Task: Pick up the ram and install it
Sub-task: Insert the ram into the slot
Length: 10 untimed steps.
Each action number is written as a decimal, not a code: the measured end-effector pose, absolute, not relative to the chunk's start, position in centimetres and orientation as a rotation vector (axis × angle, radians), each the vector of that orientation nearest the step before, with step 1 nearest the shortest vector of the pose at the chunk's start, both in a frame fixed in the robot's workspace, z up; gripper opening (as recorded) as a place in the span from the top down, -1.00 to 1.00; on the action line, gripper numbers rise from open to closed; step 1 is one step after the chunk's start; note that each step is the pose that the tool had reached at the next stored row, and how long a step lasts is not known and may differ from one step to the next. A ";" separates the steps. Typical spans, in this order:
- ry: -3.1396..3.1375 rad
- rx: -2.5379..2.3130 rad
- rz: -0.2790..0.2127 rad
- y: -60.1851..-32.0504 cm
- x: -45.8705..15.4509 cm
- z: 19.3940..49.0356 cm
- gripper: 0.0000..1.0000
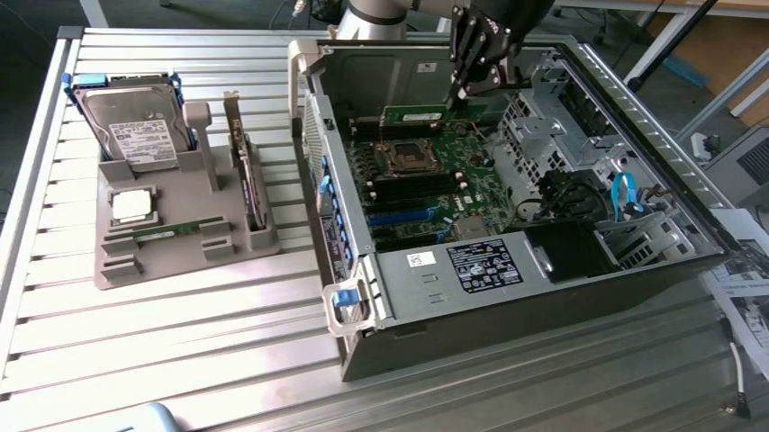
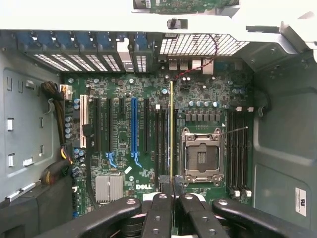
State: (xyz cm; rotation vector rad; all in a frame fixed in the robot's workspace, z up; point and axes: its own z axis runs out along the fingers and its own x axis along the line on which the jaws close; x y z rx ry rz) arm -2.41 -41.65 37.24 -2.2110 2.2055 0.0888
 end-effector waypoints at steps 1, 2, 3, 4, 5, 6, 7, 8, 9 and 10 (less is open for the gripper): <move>2.205 -2.211 0.089 -41.7 -2.4 37.1 0.76; 2.206 -2.211 0.089 -41.7 -2.4 37.0 0.76; 2.205 -2.211 0.089 -41.7 -2.4 36.9 0.76; 2.205 -2.211 0.089 -41.7 -2.4 36.8 0.76; 2.206 -2.211 0.089 -41.7 -2.4 36.7 0.76; 2.206 -2.211 0.089 -41.7 -2.4 36.6 0.76; 2.206 -2.211 0.089 -41.7 -2.4 36.5 0.76; 2.205 -2.211 0.089 -41.7 -2.4 36.4 0.76; 2.206 -2.211 0.089 -41.7 -2.4 36.3 0.76; 2.205 -2.211 0.089 -41.7 -2.4 36.2 0.76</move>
